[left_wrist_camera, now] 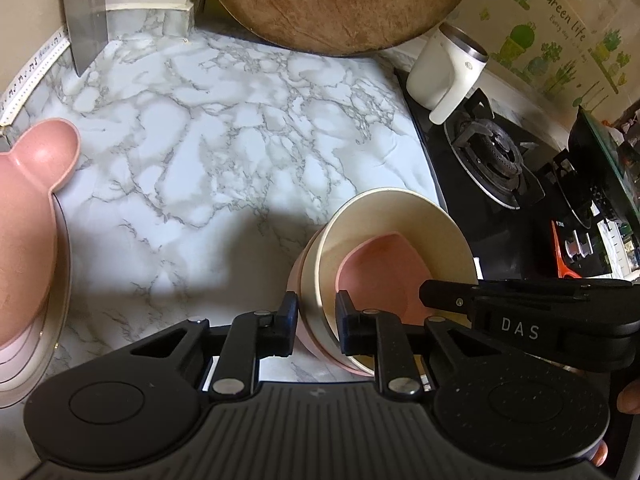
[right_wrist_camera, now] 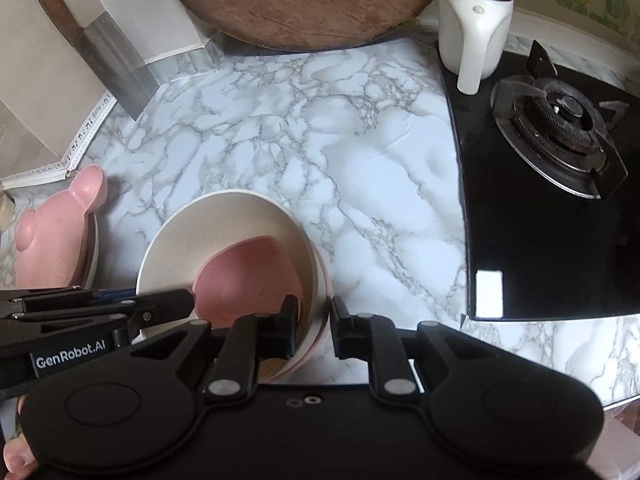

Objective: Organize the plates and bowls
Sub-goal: 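Lift the nested bowls with both grippers and carry them over the bear plate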

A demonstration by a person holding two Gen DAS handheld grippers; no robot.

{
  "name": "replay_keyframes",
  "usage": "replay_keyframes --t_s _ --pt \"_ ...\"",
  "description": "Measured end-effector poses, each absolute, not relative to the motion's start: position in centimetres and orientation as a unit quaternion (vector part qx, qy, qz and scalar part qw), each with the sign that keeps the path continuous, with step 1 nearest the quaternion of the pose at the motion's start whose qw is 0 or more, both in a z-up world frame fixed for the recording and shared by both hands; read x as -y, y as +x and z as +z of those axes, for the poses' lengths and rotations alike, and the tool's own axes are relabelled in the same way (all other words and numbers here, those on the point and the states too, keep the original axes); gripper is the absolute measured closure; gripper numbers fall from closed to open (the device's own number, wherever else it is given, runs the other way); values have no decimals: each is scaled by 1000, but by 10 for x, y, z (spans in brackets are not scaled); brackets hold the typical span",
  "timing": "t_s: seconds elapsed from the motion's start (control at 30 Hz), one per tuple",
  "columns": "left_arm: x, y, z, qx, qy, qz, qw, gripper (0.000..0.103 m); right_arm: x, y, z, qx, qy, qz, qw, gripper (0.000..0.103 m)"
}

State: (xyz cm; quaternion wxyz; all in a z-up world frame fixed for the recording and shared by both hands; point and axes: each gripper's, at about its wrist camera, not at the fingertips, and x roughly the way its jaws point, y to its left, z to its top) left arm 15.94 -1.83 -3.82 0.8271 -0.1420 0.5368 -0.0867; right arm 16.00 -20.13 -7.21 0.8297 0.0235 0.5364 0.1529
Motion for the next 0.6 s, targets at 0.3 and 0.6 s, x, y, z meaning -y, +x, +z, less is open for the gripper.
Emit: replay_keyframes --t_s 0.3,0.6 --pt "-4 155 -12 -517 -148 -67 840 84 171 166 -44 -516 -1 179 837 87" --pt "-53 145 16 -490 -157 -16 858 84 112 172 -18 -493 -34 239 836 87"
